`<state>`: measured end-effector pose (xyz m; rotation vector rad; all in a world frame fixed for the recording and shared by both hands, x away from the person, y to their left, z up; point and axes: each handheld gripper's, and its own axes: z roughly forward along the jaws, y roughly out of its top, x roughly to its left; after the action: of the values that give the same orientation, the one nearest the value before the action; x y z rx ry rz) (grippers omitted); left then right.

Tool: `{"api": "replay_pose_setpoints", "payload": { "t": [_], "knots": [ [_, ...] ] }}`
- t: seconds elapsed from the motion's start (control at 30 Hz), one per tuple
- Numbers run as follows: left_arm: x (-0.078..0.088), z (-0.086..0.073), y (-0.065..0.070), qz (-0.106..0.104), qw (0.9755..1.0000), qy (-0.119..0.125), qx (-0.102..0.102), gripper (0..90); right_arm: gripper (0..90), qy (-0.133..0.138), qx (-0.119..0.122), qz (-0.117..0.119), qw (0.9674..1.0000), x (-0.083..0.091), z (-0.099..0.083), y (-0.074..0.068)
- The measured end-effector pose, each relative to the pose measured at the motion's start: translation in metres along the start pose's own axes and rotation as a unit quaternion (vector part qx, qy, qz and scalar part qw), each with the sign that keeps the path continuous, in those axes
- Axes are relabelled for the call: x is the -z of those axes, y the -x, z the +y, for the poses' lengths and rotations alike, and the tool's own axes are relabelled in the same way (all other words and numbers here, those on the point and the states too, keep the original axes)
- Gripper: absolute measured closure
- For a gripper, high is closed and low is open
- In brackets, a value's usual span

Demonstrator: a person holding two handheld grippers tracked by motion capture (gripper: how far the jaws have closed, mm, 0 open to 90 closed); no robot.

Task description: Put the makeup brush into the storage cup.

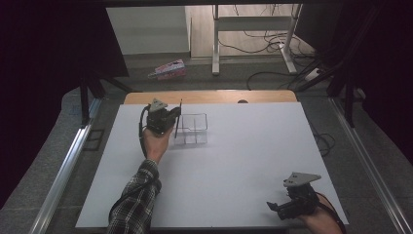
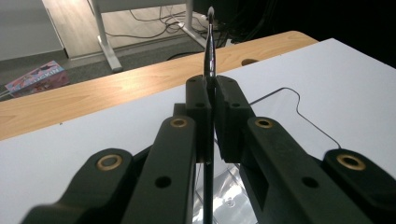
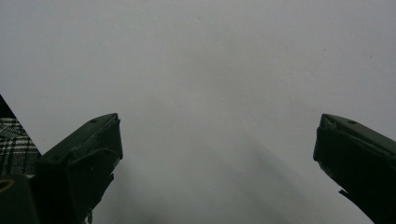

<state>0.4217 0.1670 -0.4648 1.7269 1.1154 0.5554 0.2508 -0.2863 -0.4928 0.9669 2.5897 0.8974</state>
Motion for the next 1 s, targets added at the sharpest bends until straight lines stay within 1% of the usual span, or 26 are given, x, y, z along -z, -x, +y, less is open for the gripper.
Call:
{"api": "replay_pose_setpoints", "payload": {
  "t": [0.1, 0.2, 0.33, 0.4, 0.53, 0.63, 0.73, 0.83, 1.0],
  "knots": [
    [0.000, -0.001, 0.000, -0.001, 1.0000, -0.001, -0.003, 85.2, 1.2, -0.001, 0.000, -0.001, 1.0000, 0.000, 0.000, 0.000],
    [0.001, -0.001, 0.001, 0.003, 0.9999, -0.001, -0.013, 83.1, 1.2, -0.002, 0.001, -0.001, 1.0000, 0.000, 0.000, 0.000],
    [0.004, 0.002, 0.000, 0.010, 0.9998, -0.001, -0.019, 63.4, 1.2, -0.002, 0.002, -0.001, 1.0000, 0.000, 0.000, 0.000],
    [0.006, 0.005, -0.001, 0.011, 0.9997, -0.003, -0.024, 56.1, 1.2, -0.002, 0.002, -0.001, 1.0000, 0.000, 0.000, 0.000],
    [0.006, 0.007, -0.001, 0.003, 0.9993, -0.013, -0.035, 43.0, 1.2, -0.003, 0.002, -0.002, 1.0000, 0.000, 0.000, 0.000],
    [0.005, 0.008, 0.001, -0.004, 0.9990, -0.021, -0.039, 35.8, 1.2, -0.003, 0.002, -0.002, 1.0000, -0.001, 0.000, 0.000],
    [0.004, 0.009, 0.002, -0.006, 0.9987, -0.028, -0.042, 29.7, 1.2, -0.003, 0.002, -0.002, 1.0000, -0.001, 0.000, 0.000],
    [0.004, 0.010, 0.001, -0.008, 0.9987, -0.036, -0.034, 24.5, 1.2, -0.004, 0.002, -0.002, 1.0000, -0.001, 0.000, 0.000],
    [0.007, 0.012, 0.000, -0.010, 0.9985, -0.046, -0.028, 16.5, 1.2, -0.004, 0.002, -0.002, 1.0000, -0.001, 0.000, 0.000]
  ]
}}
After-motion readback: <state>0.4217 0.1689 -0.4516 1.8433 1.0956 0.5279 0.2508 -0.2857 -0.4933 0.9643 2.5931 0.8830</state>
